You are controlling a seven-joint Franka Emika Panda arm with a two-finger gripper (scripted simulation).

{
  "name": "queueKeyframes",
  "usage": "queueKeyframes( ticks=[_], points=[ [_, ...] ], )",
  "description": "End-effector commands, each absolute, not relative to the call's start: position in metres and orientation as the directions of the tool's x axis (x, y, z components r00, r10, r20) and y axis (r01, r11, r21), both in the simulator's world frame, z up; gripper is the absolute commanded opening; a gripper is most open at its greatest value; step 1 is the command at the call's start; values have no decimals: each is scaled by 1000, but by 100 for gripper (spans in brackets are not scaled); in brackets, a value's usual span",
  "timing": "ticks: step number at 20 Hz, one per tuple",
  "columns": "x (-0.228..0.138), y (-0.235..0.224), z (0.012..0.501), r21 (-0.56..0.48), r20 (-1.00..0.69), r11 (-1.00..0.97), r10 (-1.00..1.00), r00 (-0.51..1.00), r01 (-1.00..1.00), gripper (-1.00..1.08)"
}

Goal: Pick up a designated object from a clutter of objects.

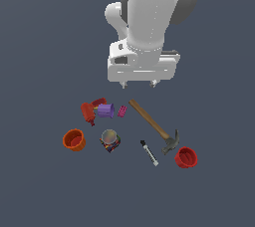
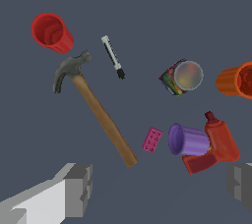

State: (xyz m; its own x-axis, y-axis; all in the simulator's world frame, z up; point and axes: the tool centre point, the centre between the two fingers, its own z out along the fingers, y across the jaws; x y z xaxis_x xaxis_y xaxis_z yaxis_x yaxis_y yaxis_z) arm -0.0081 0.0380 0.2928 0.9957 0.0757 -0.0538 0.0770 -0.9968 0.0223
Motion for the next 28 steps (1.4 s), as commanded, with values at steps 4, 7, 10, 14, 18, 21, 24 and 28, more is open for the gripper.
queueKeyframes(
  ticks=[4, 7, 10, 14, 18, 21, 24, 28],
  points=[
    [-7, 40, 292, 24, -53, -996, 86, 995, 88, 100],
    [-6, 43, 286, 25, -52, -995, 97, 994, 98, 100],
    [-5, 47, 275, 26, -50, -993, 114, 992, 116, 100],
    [-2, 55, 255, 28, -46, -988, 148, 988, 150, 100],
    [0, 67, 227, 29, -41, -980, 196, 980, 197, 100],
    [0, 78, 200, 29, -36, -970, 241, 970, 242, 100],
    [-3, 90, 171, 26, -30, -956, 291, 956, 292, 100],
    [-9, 107, 134, 21, -21, -935, 355, 935, 355, 100]
  ],
)
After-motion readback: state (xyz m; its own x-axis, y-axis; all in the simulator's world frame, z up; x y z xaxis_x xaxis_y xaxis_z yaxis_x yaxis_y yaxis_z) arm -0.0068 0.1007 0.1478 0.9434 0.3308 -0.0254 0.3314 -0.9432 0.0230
